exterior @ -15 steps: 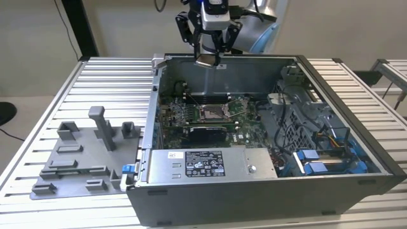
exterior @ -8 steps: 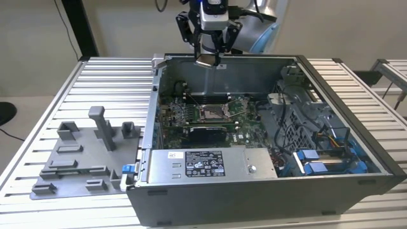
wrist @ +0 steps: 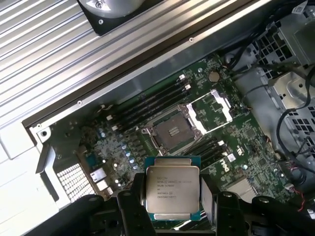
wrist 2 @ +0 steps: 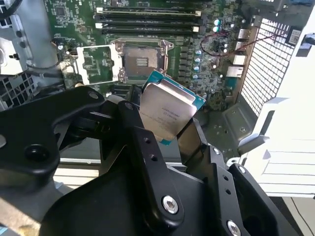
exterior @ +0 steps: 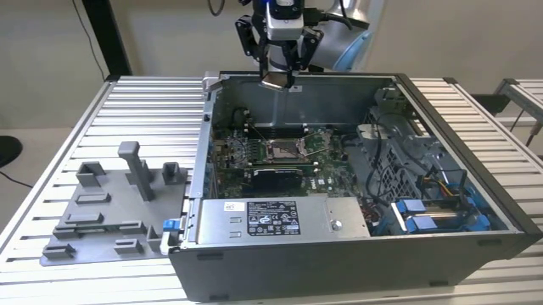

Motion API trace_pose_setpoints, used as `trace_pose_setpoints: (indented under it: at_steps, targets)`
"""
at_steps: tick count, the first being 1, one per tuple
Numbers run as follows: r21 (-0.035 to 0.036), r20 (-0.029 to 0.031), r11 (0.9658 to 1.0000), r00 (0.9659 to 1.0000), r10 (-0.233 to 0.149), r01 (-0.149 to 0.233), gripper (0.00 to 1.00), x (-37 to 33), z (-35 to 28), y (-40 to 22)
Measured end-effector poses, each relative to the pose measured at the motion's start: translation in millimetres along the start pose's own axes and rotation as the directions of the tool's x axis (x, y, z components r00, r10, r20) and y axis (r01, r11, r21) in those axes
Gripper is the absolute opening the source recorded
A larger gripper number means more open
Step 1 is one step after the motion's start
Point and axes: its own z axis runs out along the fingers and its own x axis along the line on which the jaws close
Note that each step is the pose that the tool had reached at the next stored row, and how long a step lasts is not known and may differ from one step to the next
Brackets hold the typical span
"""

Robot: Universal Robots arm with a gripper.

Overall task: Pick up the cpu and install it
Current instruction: 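Place the cpu into insertion slot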

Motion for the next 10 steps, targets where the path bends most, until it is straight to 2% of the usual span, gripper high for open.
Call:
trace_pose_setpoints:
  at_steps: [10]
  targets:
    - [0.0003, 0.0016, 0.9999, 0.9999, 0.017, -0.017, 0.00, -0.1, 0.0, 0.0]
